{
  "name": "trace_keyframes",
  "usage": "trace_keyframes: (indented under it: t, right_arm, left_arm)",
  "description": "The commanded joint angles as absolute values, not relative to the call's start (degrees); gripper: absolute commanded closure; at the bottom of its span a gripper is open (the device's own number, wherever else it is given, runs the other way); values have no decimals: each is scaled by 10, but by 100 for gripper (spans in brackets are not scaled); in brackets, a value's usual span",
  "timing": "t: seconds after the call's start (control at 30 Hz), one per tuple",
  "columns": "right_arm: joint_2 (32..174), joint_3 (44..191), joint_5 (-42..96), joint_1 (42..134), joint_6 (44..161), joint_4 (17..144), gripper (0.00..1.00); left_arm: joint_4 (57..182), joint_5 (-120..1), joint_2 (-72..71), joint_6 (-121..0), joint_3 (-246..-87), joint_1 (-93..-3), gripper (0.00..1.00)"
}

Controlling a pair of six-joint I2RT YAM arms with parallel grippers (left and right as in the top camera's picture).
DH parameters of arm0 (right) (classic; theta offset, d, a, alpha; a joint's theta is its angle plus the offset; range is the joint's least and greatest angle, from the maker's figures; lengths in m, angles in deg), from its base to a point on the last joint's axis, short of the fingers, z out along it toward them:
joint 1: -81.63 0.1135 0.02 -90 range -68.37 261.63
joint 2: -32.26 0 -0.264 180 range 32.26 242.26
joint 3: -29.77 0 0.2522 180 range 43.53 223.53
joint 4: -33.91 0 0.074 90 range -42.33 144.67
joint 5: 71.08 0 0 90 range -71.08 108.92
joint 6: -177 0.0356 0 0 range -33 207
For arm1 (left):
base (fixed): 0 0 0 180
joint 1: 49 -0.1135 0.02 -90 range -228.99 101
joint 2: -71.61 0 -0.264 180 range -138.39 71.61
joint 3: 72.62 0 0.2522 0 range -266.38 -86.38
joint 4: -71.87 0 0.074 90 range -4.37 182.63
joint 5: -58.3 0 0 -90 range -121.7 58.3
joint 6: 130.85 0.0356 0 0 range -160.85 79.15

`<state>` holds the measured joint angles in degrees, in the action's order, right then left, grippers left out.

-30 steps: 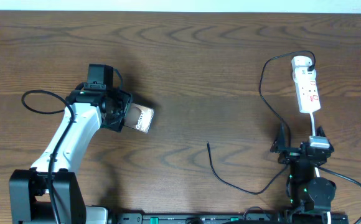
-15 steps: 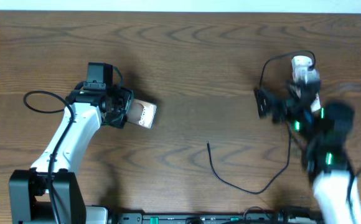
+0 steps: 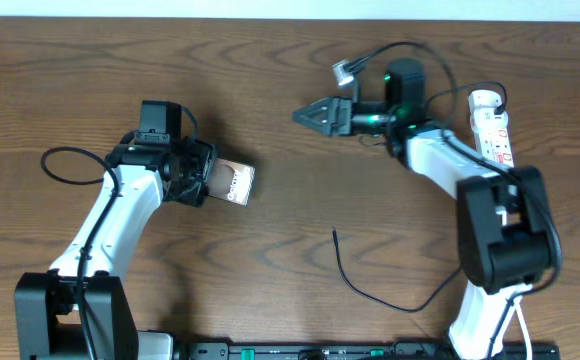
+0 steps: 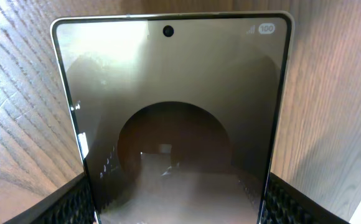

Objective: Plug charger to phone and switch on socket
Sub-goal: 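Move the right gripper toward the phone held by the left gripper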

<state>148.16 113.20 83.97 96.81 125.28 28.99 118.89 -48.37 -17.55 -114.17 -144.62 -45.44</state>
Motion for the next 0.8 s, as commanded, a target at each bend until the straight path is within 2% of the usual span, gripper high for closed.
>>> trace_keyframes:
  t: [0.0, 0.1, 0.37, 0.6, 0.77]
  right_arm:
    - [1496, 1144, 861, 994, 1324, 260, 1]
    - [1496, 1144, 846, 1018, 1324, 255, 2]
    - [1496, 1143, 762, 1084, 1321, 294, 3]
    - [1496, 1143, 746, 1122, 1318, 296, 3]
    - [1496, 1142, 739, 1136, 1297, 346, 3]
  left_arm:
    - [1199, -492, -171, -1191, -1462, -453, 93]
    - [1217, -493, -171, -1263, -1462, -453, 92]
    - [1219, -519, -171, -1360, -1462, -453, 93]
    - [1214, -528, -171, -1361, -1462, -453, 93]
    - [1214, -537, -171, -1384, -1462, -453, 93]
